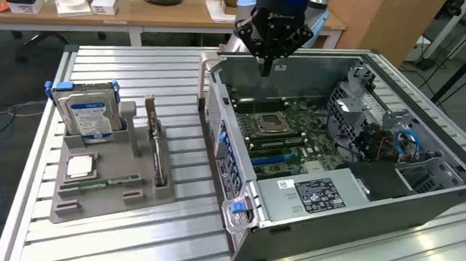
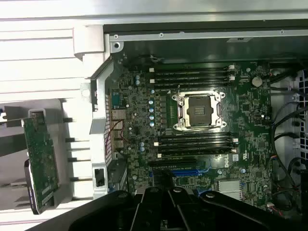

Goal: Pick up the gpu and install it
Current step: 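Reach for the gpu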

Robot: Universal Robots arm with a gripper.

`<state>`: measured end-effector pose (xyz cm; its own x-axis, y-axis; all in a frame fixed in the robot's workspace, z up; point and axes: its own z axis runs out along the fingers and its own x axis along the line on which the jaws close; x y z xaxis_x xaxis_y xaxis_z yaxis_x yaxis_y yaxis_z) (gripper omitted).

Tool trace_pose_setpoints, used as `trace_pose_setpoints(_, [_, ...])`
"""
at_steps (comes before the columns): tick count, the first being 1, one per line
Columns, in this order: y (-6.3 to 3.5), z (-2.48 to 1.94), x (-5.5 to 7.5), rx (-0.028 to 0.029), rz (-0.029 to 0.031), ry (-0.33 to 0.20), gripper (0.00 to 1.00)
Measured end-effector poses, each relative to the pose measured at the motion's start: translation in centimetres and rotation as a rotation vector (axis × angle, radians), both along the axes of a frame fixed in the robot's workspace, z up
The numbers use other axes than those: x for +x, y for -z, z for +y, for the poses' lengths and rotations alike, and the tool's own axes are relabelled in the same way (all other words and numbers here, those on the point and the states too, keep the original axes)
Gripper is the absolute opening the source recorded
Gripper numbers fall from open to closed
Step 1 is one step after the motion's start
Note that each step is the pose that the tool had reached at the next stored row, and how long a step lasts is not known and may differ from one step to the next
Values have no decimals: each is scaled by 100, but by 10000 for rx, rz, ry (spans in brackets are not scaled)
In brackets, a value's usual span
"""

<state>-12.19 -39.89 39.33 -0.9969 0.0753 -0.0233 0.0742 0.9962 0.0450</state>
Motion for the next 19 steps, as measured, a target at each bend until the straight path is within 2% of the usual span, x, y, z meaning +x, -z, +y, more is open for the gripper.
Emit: trace_pose_setpoints(19, [5, 0, -67, 1, 0, 1, 11])
